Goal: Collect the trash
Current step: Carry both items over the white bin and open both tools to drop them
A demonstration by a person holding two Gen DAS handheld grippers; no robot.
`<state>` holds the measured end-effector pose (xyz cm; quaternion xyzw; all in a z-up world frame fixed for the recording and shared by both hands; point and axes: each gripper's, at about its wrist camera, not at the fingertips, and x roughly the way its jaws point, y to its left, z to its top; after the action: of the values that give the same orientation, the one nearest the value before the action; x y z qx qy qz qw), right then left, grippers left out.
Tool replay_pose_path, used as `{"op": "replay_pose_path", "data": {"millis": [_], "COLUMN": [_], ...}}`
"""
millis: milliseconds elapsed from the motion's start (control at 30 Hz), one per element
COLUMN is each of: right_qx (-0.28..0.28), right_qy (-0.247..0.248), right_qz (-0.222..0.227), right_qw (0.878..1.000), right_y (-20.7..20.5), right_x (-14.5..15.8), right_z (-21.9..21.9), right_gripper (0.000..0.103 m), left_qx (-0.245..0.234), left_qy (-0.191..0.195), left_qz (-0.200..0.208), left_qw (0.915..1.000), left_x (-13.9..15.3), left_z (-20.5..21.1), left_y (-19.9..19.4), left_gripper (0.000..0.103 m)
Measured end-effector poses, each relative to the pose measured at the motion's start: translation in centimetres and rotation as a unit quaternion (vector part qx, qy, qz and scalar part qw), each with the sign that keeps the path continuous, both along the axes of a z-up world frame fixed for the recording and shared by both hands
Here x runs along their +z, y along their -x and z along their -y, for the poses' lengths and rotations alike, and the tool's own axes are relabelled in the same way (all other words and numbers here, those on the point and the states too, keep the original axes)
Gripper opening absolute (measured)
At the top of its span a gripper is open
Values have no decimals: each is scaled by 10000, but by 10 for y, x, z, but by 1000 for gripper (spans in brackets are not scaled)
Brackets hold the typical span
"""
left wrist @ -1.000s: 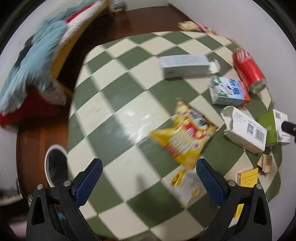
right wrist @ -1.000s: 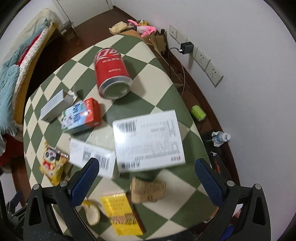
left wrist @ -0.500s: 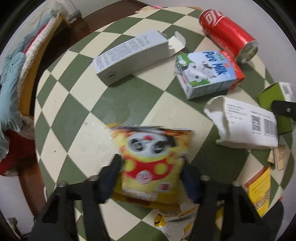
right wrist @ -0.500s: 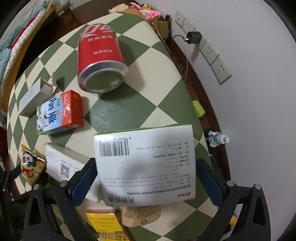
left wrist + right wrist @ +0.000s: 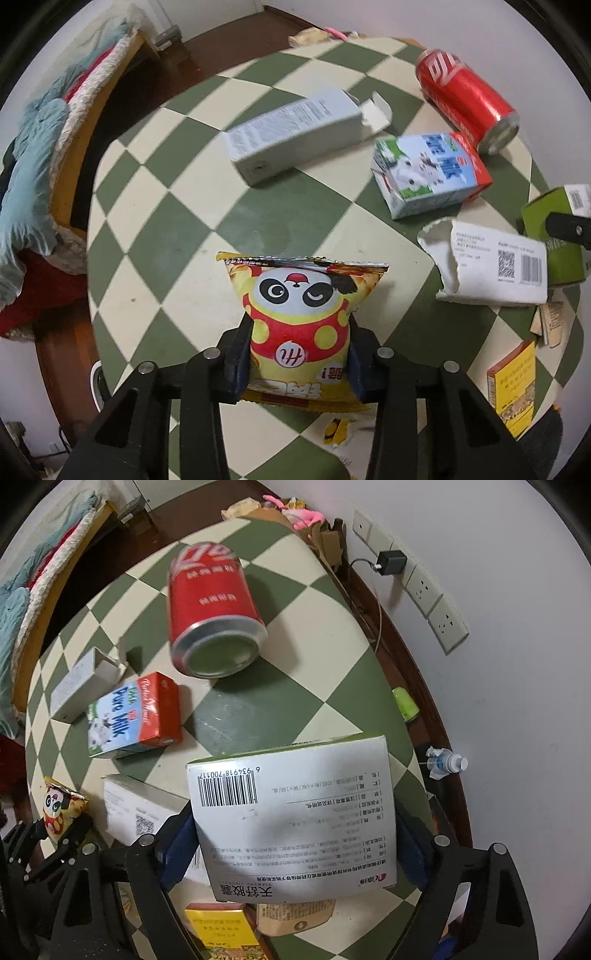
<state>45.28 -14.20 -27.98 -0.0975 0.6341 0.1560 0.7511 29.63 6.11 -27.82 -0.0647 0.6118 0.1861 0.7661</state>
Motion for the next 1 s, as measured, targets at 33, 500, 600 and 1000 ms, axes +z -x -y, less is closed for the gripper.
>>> {"op": "replay_pose_path", "data": {"millis": [33, 500, 600, 1000], "right_qx": [-3, 229, 350, 1641], "right_qy": [-42, -608, -792, -1711], "right_qz": [30, 782, 909, 719], "right_qw": [10000, 9948, 9921, 9688], "right_y": [2, 57, 72, 209], "right_x": [5, 92, 111, 142], "right_z": [1, -15, -29, -179], "right_gripper": [91, 90, 90, 90], "left_qx": [39, 855, 1021, 2385], "left_qy": [-36, -546, -577, -704], "left_qz": [48, 1132, 1347, 1695], "left_qw": [10000, 9884, 9839, 9536], "left_x": [5, 109, 129, 159], "left_z": [5, -29, -45, -155], "left_y": [2, 69, 93, 258], "left_gripper": [37, 37, 37, 37]}}
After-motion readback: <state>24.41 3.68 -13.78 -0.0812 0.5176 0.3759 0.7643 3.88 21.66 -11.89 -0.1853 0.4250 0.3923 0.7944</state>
